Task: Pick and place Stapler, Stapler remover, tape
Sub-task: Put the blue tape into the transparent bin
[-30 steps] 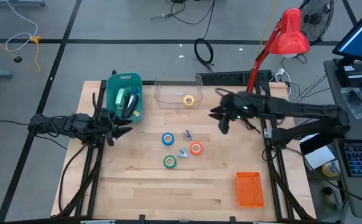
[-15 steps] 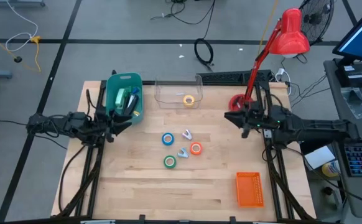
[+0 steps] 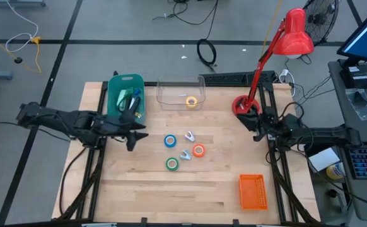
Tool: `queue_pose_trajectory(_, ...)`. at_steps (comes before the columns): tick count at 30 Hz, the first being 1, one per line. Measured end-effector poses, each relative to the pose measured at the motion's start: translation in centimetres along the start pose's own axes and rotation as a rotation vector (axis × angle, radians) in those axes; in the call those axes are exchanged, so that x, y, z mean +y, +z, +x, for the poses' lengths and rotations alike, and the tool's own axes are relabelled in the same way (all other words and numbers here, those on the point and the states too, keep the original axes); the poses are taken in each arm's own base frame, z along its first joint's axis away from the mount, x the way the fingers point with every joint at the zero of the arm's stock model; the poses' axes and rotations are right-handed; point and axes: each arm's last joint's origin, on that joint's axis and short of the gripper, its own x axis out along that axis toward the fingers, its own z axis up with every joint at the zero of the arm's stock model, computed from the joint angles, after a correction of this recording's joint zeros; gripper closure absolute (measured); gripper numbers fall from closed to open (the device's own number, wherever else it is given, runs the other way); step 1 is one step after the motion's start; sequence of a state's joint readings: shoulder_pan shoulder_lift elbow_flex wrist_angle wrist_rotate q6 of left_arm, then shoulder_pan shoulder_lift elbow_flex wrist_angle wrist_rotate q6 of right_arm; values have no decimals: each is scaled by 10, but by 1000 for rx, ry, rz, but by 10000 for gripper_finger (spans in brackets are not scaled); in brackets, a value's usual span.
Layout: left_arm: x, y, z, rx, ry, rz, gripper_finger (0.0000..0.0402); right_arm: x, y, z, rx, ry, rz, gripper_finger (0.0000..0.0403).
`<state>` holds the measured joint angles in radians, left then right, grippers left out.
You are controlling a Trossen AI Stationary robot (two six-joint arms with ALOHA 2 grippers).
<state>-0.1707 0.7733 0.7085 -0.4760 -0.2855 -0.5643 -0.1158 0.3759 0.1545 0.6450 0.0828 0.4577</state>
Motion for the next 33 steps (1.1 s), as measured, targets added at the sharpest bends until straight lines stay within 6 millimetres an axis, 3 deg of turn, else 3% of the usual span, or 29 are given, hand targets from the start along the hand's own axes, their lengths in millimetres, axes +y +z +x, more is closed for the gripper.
queue_pose_trajectory(9,-24,49,24,153,135,30,185,-5,-10,-8,-50,25,10,369)
queue_pose_trajectory(16,-26,72,63,362,154,65,186,-6,-11,-8,-34,37,-28,369)
queue_pose_trajectory(26,-9,71,111,591,190,26,186,-12,-31,-10,222,41,153,390)
queue_pose_trajectory(33,1,64,133,679,156,15,185,-18,-45,-14,368,-22,127,399)
